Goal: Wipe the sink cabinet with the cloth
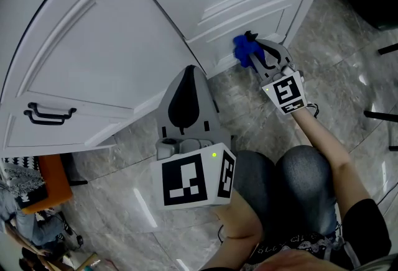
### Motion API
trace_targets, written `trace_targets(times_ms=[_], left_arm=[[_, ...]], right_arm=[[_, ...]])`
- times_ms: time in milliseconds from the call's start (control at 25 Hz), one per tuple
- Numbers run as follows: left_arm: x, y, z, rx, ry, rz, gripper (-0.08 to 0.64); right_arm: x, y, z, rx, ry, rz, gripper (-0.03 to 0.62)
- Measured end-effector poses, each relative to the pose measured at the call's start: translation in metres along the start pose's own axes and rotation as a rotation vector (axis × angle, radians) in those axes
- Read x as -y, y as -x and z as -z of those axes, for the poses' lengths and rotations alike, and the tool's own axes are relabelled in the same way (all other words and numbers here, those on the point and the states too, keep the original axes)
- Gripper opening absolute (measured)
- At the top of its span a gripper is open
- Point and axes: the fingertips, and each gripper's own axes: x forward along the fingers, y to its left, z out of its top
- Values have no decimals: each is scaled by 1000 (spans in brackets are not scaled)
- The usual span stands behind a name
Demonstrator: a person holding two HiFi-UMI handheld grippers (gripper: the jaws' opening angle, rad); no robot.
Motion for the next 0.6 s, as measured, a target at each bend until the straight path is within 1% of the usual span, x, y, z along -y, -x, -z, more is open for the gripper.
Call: trace_targets(times_ms=[120, 320, 600], left_arm=[[0, 1, -1, 1, -2, -3, 6], [2, 1, -1, 1, -7, -2, 6], [1, 1, -1, 0, -7, -4, 6]], right_arm=[[3, 1, 2, -3, -2, 8, 77], [7, 2, 4, -10, -31, 20, 77], [13, 4, 7, -15, -40, 36, 78]])
